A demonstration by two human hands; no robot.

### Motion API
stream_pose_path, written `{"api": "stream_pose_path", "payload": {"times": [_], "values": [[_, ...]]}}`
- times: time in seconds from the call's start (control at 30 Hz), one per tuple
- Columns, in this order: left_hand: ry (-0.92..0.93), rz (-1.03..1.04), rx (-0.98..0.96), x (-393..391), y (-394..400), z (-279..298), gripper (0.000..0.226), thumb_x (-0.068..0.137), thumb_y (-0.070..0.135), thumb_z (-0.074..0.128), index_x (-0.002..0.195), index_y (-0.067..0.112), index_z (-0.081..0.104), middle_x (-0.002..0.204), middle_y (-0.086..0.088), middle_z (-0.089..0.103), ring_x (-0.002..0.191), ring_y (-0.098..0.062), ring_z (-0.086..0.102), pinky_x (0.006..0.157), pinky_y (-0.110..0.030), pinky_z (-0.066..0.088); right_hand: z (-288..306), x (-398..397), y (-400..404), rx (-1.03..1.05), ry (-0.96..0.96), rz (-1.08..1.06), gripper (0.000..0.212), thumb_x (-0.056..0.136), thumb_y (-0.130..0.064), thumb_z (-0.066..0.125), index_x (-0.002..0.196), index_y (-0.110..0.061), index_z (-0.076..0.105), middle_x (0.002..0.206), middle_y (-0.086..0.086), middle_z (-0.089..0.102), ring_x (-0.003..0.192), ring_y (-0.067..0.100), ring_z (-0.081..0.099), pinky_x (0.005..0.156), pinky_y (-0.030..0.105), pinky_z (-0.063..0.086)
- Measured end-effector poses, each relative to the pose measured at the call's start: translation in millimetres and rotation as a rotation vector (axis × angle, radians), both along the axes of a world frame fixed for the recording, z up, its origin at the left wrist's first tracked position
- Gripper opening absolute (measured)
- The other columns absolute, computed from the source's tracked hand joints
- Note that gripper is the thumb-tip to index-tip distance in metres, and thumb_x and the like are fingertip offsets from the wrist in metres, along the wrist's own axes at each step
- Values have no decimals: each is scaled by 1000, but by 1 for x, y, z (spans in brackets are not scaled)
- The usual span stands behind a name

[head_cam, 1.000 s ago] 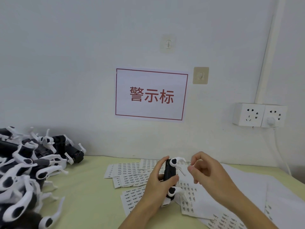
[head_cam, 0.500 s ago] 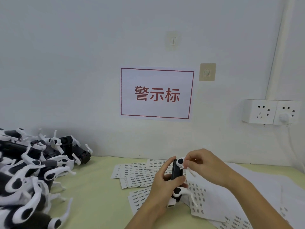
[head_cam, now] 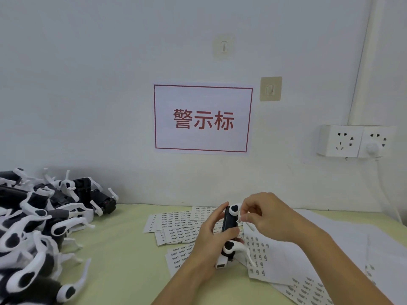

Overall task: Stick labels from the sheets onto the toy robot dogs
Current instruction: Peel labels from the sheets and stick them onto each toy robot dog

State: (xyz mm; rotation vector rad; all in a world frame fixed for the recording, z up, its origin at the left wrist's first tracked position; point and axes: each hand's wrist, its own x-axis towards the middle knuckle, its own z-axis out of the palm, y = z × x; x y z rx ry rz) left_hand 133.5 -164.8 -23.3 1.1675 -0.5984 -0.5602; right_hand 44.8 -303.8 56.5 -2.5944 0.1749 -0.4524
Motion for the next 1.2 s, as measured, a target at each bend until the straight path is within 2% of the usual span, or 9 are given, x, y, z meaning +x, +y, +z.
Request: {"api": "stream_pose_path", "payload": {"times": [0.1, 0.2, 0.27, 0.4, 0.5, 0.63, 0.83, 1.1, 1.2], "values": [[-5, -15, 5, 0, 1, 1, 65, 73, 7, 76, 124, 44, 65, 129, -2, 64, 113, -40, 64, 102, -56, 49, -2, 2, 3, -43, 4, -6, 16, 92, -21, 67, 76, -22, 68, 70, -6, 51, 60, 8, 42, 61, 23, 40], [-2, -22, 11, 2, 1, 0, 64, 74, 6, 76, 124, 44, 66, 129, -3, 64, 118, -42, 61, 104, -57, 47, -3, 3, 5, -102, 6, -22, 20, 92, -24, 66, 73, -29, 63, 76, -8, 50, 66, 8, 46, 63, 21, 39], [0, -26, 15, 3, 1, -1, 63, 78, 2, 75, 124, 44, 66, 128, -3, 64, 119, -42, 60, 104, -56, 47, -4, 5, 5, -124, 5, -29, 21, 93, -25, 66, 73, -31, 62, 77, -8, 50, 68, 8, 47, 63, 21, 39], [10, -16, 22, 1, 1, 0, 65, 69, 10, 78, 124, 44, 66, 127, -1, 65, 117, -35, 63, 104, -55, 47, -6, 6, 5, -163, -1, -33, 25, 93, -26, 65, 72, -36, 58, 78, -9, 49, 70, 8, 49, 64, 22, 41], [2, -7, 25, 2, 1, -1, 62, 80, 0, 74, 125, 42, 66, 126, -2, 65, 115, -25, 65, 103, -52, 49, -6, 7, 5, -198, -11, -33, 27, 94, -26, 63, 72, -39, 54, 78, -11, 47, 71, 7, 49, 65, 21, 39], [-18, -3, 40, 2, 2, -1, 62, 82, -3, 71, 126, 41, 65, 125, -1, 67, 115, -22, 65, 101, -50, 51, -7, 7, 6, -235, -23, -38, 21, 95, -28, 61, 77, -36, 56, 80, -13, 46, 74, 4, 48, 67, 21, 39], [-31, -3, 34, 2, 1, -1, 68, 66, 15, 77, 126, 44, 65, 129, -3, 64, 123, -35, 59, 105, -55, 47, -7, 6, 8, -285, -33, -44, 14, 97, -29, 58, 84, -32, 60, 81, -14, 43, 76, 3, 45, 71, 23, 40], [-77, 33, 63, 0, 1, 0, 68, 64, 19, 76, 125, 46, 64, 125, 4, 66, 120, -18, 62, 104, -48, 49, -9, 7, 9, -324, -72, -57, 13, 97, -31, 58, 92, -26, 69, 80, -15, 40, 76, 3, 43, 67, 21, 31], [-82, 45, 71, -1, 0, -1, 67, 64, 19, 76, 123, 49, 65, 125, 5, 67, 119, -17, 62, 103, -47, 50, -9, 8, 11, -335, -84, -61, 14, 97, -30, 58, 95, -24, 71, 80, -15, 40, 75, 3, 43, 63, 19, 29]]}}
